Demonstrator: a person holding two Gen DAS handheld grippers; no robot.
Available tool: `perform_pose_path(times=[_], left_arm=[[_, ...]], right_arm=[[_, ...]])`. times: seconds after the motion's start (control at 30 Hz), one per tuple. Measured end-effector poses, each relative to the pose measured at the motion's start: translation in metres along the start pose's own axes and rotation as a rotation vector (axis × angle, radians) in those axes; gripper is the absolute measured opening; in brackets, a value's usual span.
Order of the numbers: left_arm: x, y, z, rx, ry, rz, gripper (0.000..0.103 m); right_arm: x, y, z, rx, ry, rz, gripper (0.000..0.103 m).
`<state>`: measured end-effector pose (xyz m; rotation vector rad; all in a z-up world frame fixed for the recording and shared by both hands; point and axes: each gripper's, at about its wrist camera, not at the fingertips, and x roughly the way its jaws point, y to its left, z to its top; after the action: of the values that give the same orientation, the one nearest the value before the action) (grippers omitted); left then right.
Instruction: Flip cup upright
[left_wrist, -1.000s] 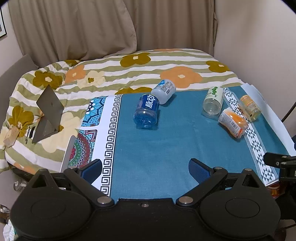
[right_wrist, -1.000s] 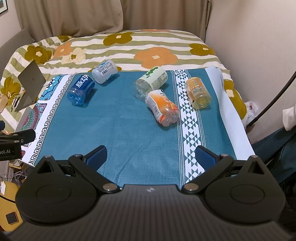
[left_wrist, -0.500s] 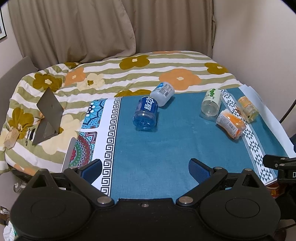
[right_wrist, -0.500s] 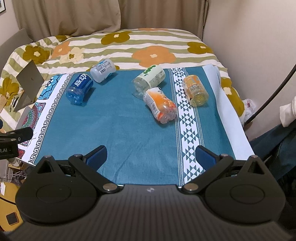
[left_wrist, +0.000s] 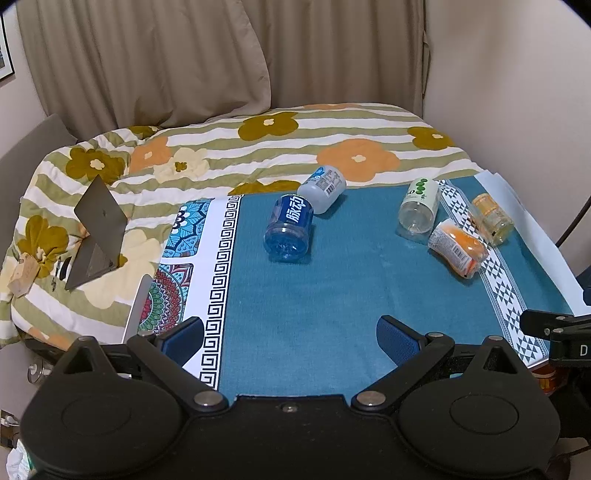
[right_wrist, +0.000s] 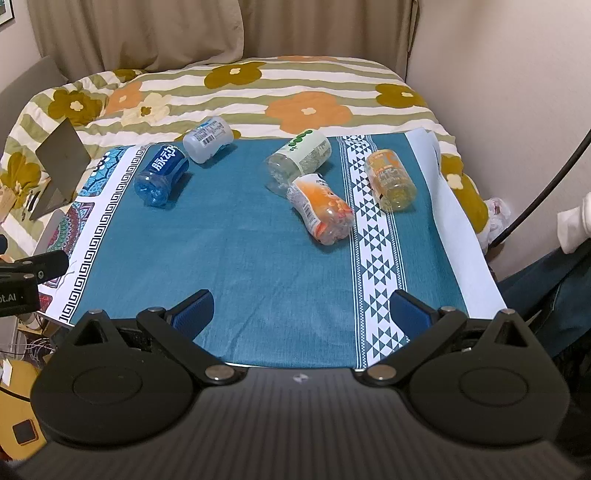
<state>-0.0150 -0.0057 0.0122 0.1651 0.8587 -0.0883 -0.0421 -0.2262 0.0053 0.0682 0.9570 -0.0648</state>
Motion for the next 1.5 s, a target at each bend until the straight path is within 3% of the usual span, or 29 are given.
perform_pose_path(times=[1.5], left_arm=[[-0.002, 0.005, 0.005, -0.023, -0.017, -0.013, 0.101]], right_arm=[[-0.005, 0.005, 0.009, 0.02, -0.033, 0.026, 0.103]])
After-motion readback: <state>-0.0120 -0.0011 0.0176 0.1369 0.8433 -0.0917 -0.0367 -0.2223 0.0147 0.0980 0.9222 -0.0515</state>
